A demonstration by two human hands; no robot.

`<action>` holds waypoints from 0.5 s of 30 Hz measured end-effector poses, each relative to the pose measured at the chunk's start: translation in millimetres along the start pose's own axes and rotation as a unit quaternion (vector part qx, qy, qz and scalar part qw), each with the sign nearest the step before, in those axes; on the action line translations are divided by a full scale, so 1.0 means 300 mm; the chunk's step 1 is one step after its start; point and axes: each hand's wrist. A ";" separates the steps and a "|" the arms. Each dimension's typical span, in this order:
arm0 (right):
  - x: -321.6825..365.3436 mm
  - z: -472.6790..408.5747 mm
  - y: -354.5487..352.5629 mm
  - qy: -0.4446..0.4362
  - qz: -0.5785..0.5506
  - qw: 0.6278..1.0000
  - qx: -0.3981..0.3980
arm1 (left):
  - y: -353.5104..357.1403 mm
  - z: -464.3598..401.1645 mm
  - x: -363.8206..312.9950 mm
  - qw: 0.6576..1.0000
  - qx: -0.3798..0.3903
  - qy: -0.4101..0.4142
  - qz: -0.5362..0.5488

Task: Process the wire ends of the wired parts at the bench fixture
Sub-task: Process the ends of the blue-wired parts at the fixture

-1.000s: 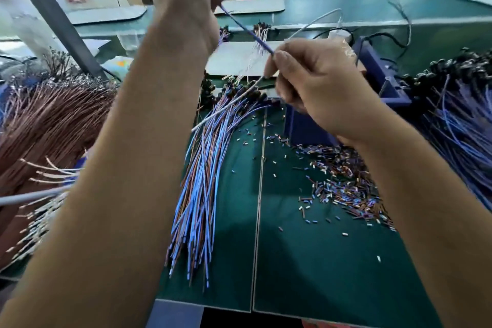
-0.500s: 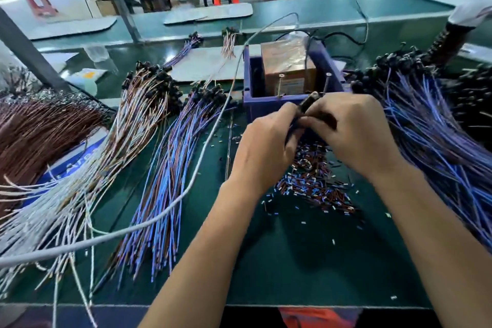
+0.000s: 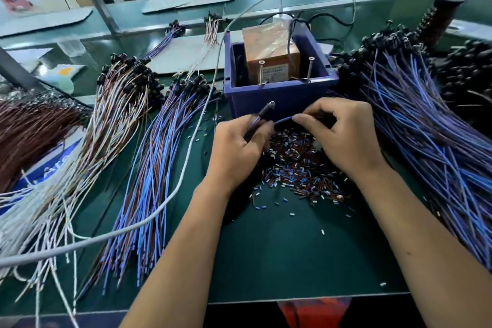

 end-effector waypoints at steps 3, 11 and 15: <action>0.001 0.002 0.004 -0.011 -0.001 1.000 0.011 | -0.001 0.004 -0.010 1.000 -0.017 0.026 -0.003; -0.016 -0.004 -0.024 -0.002 -0.016 1.000 0.003 | 0.000 -0.004 -0.012 0.994 -0.096 0.042 -0.012; -0.043 -0.013 -0.066 0.070 -0.128 0.988 -0.046 | -0.013 -0.004 -0.010 0.992 -0.123 0.030 -0.006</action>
Point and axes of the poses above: each hand's wrist, its own z-axis away from the middle knuckle, its own y-axis out of the palm, x = y × z, and after that the axes turned 8 degrees about -z, right-handed
